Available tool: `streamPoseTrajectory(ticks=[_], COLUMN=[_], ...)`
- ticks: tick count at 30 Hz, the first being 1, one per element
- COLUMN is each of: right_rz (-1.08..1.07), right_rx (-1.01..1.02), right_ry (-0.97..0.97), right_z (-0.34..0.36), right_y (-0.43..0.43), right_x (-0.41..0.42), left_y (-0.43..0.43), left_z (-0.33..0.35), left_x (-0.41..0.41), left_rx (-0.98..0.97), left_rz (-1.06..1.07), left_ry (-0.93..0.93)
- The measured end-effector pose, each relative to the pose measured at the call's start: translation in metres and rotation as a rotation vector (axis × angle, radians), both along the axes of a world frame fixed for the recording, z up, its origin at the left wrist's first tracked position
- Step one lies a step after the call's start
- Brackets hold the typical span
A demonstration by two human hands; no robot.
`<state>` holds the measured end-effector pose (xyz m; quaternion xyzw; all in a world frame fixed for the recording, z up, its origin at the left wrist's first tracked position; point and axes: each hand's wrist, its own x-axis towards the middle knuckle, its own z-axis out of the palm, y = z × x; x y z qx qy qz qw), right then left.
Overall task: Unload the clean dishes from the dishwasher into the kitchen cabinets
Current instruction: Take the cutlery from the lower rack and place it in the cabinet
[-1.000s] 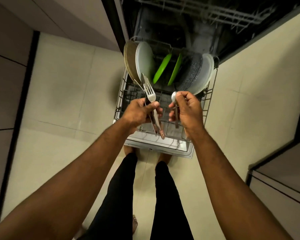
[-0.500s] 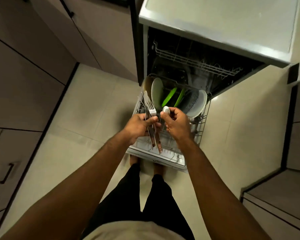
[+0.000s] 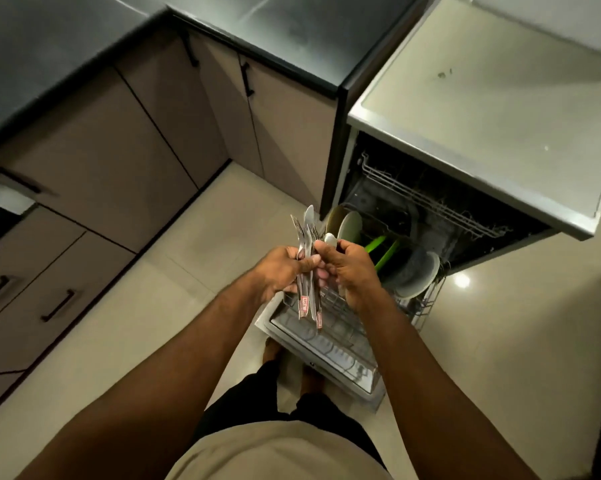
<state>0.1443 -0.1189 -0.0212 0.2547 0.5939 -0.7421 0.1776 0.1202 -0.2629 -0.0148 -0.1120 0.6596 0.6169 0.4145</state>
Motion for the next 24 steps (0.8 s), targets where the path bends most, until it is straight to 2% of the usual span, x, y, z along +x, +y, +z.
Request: streamPoseTrajectory(ticks=[10,24], right_rz=[0.242,0.469], right_rx=[-0.062,-0.038], right_ry=[0.095,0.279], right_z=[0.038,0.094], right_y=[-0.067,-0.26], right_x=[-0.043,-0.143], left_y=[-0.075,-0.267], left_z=[0.035,0.098], left_x=[-0.013,-0.081], left_rx=[0.042,0.028], left_rz=[0.197,0.412], left_ry=[0.058,0.203])
